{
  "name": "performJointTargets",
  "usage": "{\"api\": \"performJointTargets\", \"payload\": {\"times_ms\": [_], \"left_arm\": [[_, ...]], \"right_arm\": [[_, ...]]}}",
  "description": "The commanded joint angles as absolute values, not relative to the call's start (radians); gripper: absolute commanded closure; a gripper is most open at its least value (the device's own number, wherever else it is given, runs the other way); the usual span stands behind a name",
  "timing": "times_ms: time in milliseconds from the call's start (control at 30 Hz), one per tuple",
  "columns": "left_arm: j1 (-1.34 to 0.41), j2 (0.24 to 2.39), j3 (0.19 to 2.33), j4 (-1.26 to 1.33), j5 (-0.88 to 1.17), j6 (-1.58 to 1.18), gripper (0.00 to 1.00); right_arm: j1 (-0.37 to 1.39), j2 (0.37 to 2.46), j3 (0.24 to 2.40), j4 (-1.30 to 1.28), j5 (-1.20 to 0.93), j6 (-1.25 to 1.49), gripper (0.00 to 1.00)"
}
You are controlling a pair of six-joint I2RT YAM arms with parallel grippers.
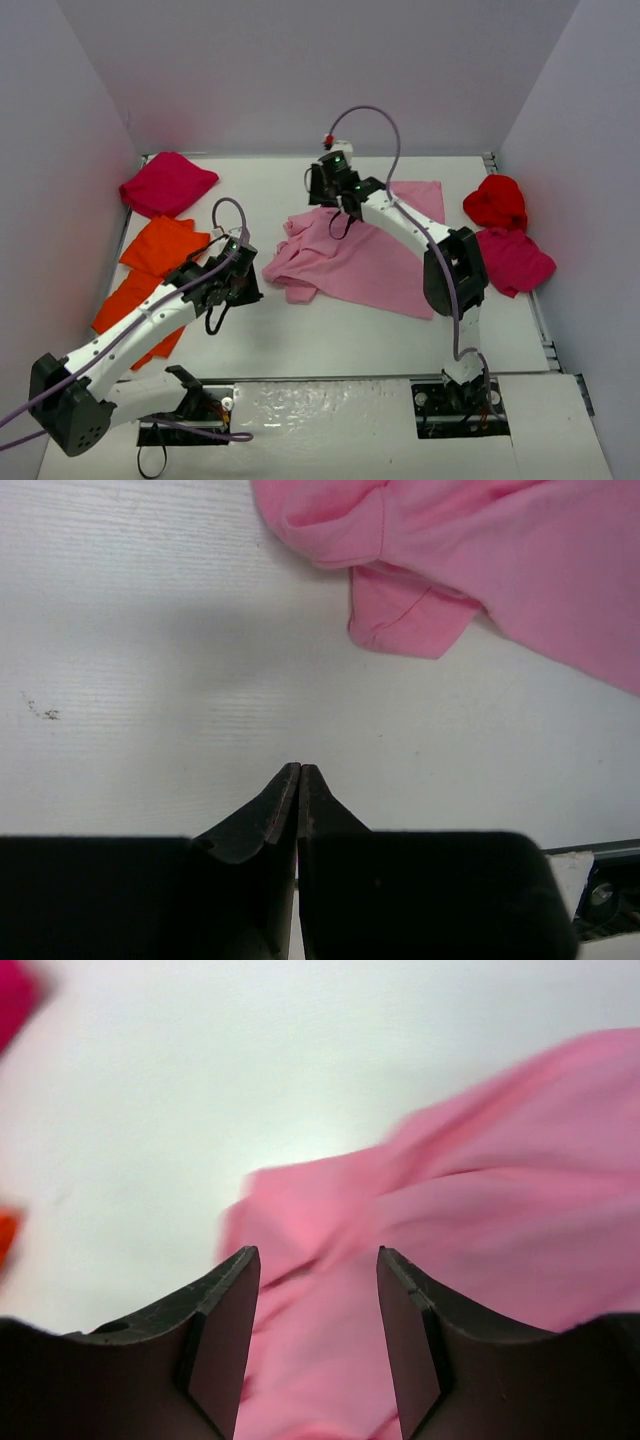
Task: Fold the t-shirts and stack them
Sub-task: Flatten the tshirt out
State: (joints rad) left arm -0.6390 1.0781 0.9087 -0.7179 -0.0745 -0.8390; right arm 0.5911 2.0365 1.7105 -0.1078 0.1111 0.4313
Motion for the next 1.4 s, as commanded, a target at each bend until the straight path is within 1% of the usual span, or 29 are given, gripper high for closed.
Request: {"api": "performJointTargets", "payload": {"times_ms": [0, 67, 167, 367, 600, 700, 767, 833, 1200, 1333, 1367], "left_arm": [[-0.630, 0.853, 0.904, -0.623, -0.159, -0.893, 1.00], [-0.629, 0.796, 0.882, -0.618, -0.166, -0.895, 1.00], [-0.626, 0.742, 0.863, -0.652, -0.171, -0.900, 1.00], [-0.625, 0.712, 0.846, -0.720, -0.169, -0.900, 1.00], [-0.624, 0.724, 0.859, -0.727, -0.171, -0.876, 1.00], [-0.623, 0.748, 0.862, -0.718, -0.167, -0.865, 1.00], [-0.623, 0.765, 0.862, -0.710, -0.162, -0.861, 1.00], [-0.623, 0.778, 0.861, -0.700, -0.155, -0.859, 1.00], [-0.623, 0.800, 0.851, -0.670, -0.143, -0.855, 1.00], [-0.623, 0.804, 0.848, -0.664, -0.136, -0.854, 1.00], [-0.624, 0.805, 0.847, -0.663, -0.136, -0.854, 1.00]], "right_arm": [[0.655, 2.098, 1.838, -0.120, -0.041, 0.382, 0.53], [0.655, 2.187, 1.935, -0.122, -0.118, 0.384, 0.54], [0.653, 2.269, 2.021, -0.141, -0.124, 0.390, 0.57], [0.637, 2.391, 2.145, -0.181, -0.141, 0.379, 0.57], [0.641, 2.409, 2.136, -0.181, -0.159, 0.376, 0.58], [0.647, 2.393, 2.102, -0.182, -0.164, 0.373, 0.60], [0.651, 2.383, 2.088, -0.182, -0.162, 0.367, 0.69], [0.653, 2.373, 2.069, -0.186, -0.159, 0.368, 0.74], [0.653, 2.325, 1.965, -0.201, -0.120, 0.344, 0.78], [0.654, 2.319, 1.953, -0.207, -0.092, 0.348, 1.00], [0.654, 2.316, 1.953, -0.208, -0.089, 0.348, 1.00]]}}
